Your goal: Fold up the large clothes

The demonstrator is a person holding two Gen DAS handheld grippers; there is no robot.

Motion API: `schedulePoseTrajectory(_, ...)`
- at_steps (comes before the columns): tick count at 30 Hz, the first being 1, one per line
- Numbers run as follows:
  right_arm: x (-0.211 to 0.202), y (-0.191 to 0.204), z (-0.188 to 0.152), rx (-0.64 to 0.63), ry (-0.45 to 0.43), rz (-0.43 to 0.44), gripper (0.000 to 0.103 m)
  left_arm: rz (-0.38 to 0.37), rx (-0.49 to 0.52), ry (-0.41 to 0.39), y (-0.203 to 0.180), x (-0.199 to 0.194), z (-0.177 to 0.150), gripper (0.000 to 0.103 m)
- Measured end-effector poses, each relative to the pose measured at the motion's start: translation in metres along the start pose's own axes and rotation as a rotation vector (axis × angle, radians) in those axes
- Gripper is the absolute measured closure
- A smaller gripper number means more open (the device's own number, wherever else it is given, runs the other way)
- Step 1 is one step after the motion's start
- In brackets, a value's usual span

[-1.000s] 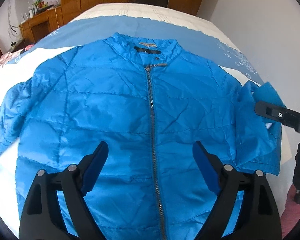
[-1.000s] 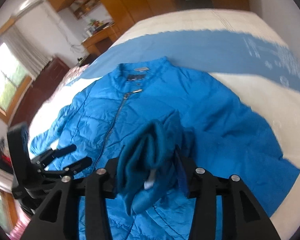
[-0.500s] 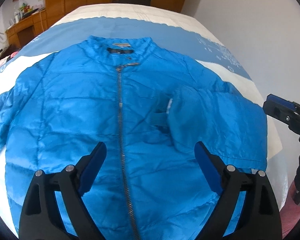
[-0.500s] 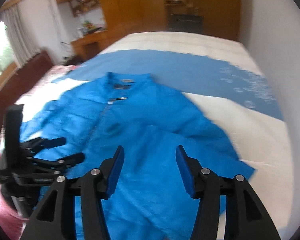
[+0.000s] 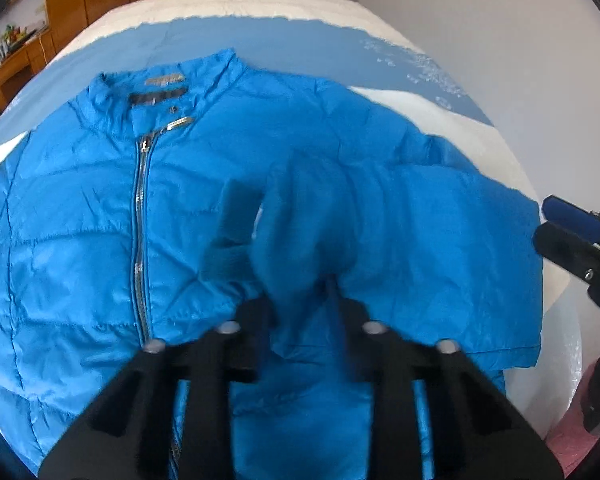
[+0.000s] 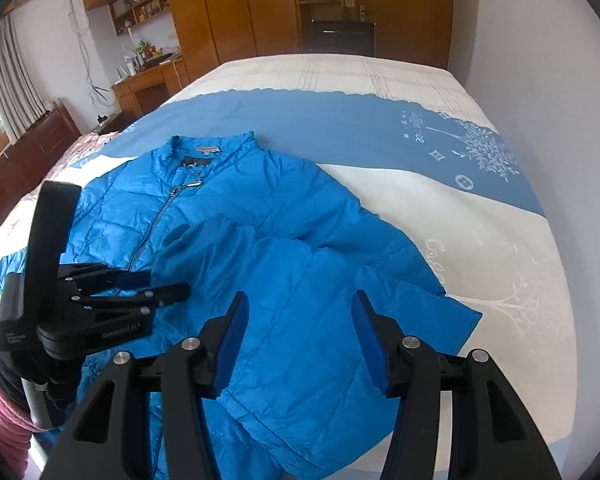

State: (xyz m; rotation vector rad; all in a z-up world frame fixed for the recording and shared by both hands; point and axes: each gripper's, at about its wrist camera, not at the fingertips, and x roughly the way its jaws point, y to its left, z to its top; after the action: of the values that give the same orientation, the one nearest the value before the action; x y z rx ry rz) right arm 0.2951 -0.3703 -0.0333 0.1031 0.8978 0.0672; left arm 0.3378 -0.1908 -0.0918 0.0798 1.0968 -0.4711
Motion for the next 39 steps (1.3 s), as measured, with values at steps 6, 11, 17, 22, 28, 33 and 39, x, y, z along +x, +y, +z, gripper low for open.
schedulePoseTrajectory(6,-0.004,0.002,-0.002,-0.015,-0.017,-0.007,0.049,-0.050,-0.102,-0.077,0.020,-0.025,0.004,0.097)
schedulePoseTrajectory(11,-0.011,0.007,-0.002,-0.031,-0.046,0.008,0.049,0.058,-0.170,-0.219,0.058,-0.070,0.006,0.097)
schedulePoseTrajectory(17,-0.010,0.016,-0.001,-0.047,-0.043,0.027,0.049,0.215,-0.249,-0.271,0.109,-0.092,0.003,0.097)
schedulePoseTrajectory(22,0.002,0.020,0.002,-0.046,-0.020,0.033,0.049,0.295,-0.319,-0.272,0.144,-0.094,-0.002,0.097)
schedulePoseTrajectory(28,0.024,0.027,0.008,-0.057,0.018,0.042,0.049,0.311,-0.389,-0.254,0.180,-0.090,-0.007,0.096)
schedulePoseTrajectory(33,0.061,0.023,0.010,-0.024,0.098,0.059,0.049,0.355,-0.389,-0.221,0.194,-0.071,-0.011,0.090)
schedulePoseTrajectory(39,0.085,0.015,0.006,0.005,0.142,0.070,0.049,0.353,-0.420,-0.186,0.206,-0.066,-0.023,0.070)
